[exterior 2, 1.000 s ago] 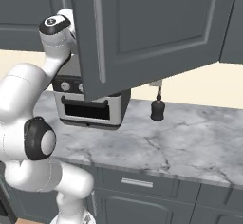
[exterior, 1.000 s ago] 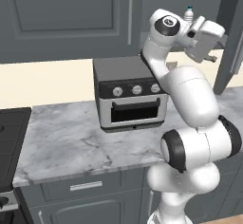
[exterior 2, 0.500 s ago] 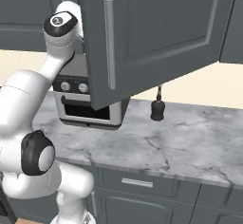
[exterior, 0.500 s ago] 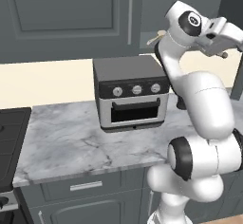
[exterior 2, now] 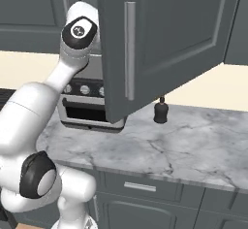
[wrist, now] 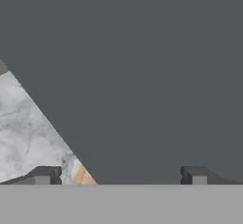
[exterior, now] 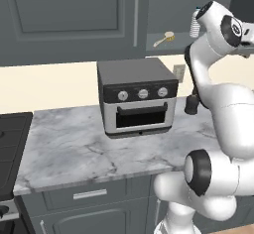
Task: Pick the sponge and dish brush from the cabinet and place them on the counter.
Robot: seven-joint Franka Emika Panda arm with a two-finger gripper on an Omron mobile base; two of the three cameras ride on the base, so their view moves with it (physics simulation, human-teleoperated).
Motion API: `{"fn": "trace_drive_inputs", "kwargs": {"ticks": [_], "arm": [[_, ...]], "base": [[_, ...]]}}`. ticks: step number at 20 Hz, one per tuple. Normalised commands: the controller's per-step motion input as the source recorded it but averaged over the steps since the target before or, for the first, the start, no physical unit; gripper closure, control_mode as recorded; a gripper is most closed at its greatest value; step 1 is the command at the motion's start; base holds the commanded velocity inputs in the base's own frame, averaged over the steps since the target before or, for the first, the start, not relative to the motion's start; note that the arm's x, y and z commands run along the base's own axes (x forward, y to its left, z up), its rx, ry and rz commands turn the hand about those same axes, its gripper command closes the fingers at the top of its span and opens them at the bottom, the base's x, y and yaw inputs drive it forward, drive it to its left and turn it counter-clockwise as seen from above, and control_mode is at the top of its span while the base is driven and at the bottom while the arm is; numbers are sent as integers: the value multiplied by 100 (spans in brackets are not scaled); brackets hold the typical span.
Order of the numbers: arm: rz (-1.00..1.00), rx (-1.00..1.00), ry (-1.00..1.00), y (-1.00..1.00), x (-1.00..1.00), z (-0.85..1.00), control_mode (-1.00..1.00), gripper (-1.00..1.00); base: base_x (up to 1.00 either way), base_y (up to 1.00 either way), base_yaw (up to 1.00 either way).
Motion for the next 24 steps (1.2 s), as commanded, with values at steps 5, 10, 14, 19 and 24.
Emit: {"fn": "trace_drive_inputs", "kwargs": {"ticks": [5, 10, 14, 19, 24], "arm": [[20, -5, -19, -64, -3, -21, -100, -100], [16, -5, -23, -66, 0, -15, -100, -100], [15, -5, -23, -58, 6, -13, -100, -100], [15, -3, -25, -60, 18, -13, -100, -100], [13, -3, -24, -60, 28, -14, -100, -100]], "base": [[0, 0, 0], [0, 0, 0], [0, 0, 0], [0, 0, 0], [0, 0, 0]]}}
